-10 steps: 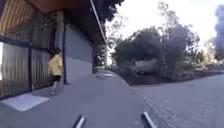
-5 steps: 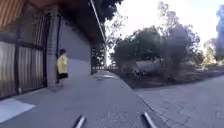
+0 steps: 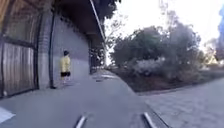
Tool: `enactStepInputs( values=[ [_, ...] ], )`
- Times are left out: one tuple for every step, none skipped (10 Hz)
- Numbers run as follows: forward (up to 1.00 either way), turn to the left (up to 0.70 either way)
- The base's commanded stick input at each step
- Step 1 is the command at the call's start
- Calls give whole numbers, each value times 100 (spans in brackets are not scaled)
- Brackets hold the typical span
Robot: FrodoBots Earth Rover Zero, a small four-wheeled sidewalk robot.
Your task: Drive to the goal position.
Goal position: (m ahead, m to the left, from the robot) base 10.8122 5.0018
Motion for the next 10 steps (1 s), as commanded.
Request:
enactStepInputs(
  values=[
    [98,0],
    [97,0],
    [97,0],
    [97,0],
    [97,0],
    [98,5],
    [97,20],
    [98,38],
    [98,25],
    [97,7]
  ],
)
